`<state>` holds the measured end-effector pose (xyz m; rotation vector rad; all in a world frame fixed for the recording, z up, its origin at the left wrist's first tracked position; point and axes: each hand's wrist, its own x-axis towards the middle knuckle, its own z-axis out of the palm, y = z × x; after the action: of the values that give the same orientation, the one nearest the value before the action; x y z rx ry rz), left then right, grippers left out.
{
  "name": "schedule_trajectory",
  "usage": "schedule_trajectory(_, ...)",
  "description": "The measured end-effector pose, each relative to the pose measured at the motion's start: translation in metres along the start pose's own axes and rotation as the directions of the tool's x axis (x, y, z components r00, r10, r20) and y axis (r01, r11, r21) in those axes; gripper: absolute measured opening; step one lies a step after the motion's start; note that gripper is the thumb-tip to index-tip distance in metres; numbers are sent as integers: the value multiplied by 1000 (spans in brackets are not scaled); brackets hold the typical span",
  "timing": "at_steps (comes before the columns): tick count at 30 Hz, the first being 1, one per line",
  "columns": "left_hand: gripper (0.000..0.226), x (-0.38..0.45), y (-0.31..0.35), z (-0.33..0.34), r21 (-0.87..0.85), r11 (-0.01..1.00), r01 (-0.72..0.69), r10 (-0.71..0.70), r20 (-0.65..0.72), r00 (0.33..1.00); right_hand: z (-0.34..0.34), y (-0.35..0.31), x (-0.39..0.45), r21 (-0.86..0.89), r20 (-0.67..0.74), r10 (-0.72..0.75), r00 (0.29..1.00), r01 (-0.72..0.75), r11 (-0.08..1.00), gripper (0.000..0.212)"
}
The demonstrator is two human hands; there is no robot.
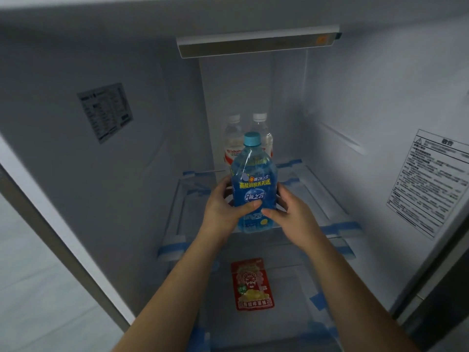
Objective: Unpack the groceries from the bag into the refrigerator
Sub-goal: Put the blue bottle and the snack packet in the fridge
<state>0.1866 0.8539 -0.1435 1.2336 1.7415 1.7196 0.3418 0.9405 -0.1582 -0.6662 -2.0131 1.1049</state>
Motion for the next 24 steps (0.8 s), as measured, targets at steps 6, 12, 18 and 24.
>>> schedule_trajectory(6, 84, 11, -5, 2, 183, 983, -9, 11, -9, 1000, 6, 1, 8, -118, -93, 0, 996, -11, 993, 57)
schedule_trajectory(12, 70, 9, -1, 4, 152, 988, 2, 3, -35, 999, 16, 0, 9, -209, -168, 1, 986, -37, 977, 55)
schedule_trajectory(18, 76, 6, -1, -5, 227, 974, 0, -4, 17, 1000, 14, -10, 6, -299, -159, 74, 984, -119, 947, 50)
schedule_trajectory(24, 61, -25, -5, -20, 383, 924, -16, 14, 9, 1000, 3, -23, -17, -478, -121, 171, 978, -209, 853, 55)
